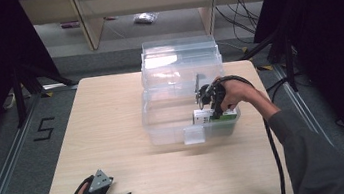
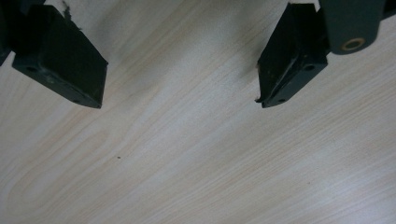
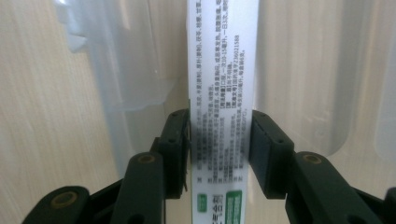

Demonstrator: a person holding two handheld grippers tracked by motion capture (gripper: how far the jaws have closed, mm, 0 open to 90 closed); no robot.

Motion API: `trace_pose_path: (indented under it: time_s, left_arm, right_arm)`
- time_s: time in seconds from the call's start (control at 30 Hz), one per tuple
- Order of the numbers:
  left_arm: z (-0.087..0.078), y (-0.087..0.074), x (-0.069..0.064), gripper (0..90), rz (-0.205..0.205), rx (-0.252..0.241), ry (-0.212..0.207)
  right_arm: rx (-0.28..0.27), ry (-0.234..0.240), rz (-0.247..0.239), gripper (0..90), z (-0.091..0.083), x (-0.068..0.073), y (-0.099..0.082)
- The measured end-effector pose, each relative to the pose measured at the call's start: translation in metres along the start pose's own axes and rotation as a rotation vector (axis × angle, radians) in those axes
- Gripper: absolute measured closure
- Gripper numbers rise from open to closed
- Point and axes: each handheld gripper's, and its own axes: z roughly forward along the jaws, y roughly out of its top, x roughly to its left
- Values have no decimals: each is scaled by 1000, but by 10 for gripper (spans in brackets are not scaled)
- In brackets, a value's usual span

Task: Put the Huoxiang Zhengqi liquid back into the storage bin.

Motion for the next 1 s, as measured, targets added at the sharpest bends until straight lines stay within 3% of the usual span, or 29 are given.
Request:
trace_pose_path:
  time_s: [0.03,0.1,0.17,0.2,0.23,0.27,0.33,0.37,0.4,0.53,0.57,0.6,0.63,0.67,0.7,0.77,0.83,0.87,1.0]
  left_arm:
    - [0,0,0,152,0,0,-1]
    - [0,0,0,152,0,1,-2]
    - [0,0,0,152,8,8,-7]
    - [0,0,0,152,-1,1,-4]
    - [1,0,0,152,-1,-1,-2]
    - [0,0,0,152,8,12,-8]
    - [0,0,0,152,-1,15,-7]
    - [0,0,0,152,1,13,-8]
    - [0,0,1,152,13,16,-9]
    - [1,0,0,152,-2,5,2]
    - [1,0,-1,152,-15,1,-6]
    - [0,0,1,152,15,19,-9]
    - [0,0,0,152,13,18,-9]
    - [0,0,1,152,13,18,-7]
    - [1,0,-1,152,-15,5,-6]
    - [0,0,0,152,11,17,-8]
    - [0,0,1,152,12,18,-5]
    - [1,0,0,152,-11,4,1]
    - [0,0,0,152,8,14,-4]
  right_arm:
    - [9,-3,26,607,-4,2,-1]
    - [-13,-2,19,590,-7,2,-3]
    - [-34,-11,74,572,-16,6,-6]
    - [-79,-35,54,543,-23,5,-10]
    - [-79,-35,54,543,-23,5,-10]
    - [-78,-46,100,510,-30,7,-13]
    - [-99,-53,89,491,-31,6,-14]
    - [-94,-61,137,463,-36,9,-15]
    - [-132,-76,156,449,-42,9,-18]
    - [-172,-94,178,406,-48,10,-20]
    - [-184,-100,217,394,-49,12,-22]
    - [-204,-99,231,383,-50,12,-22]
    - [-219,-85,263,365,-51,16,-23]
    - [-219,-85,263,365,-51,16,-23]
    - [-232,-92,257,359,-51,16,-23]
    - [-280,-83,281,341,-52,18,-24]
    - [-285,-87,284,334,-52,19,-24]
    - [-299,-75,284,326,-52,20,-24]
    - [-338,-83,311,305,-51,22,-25]
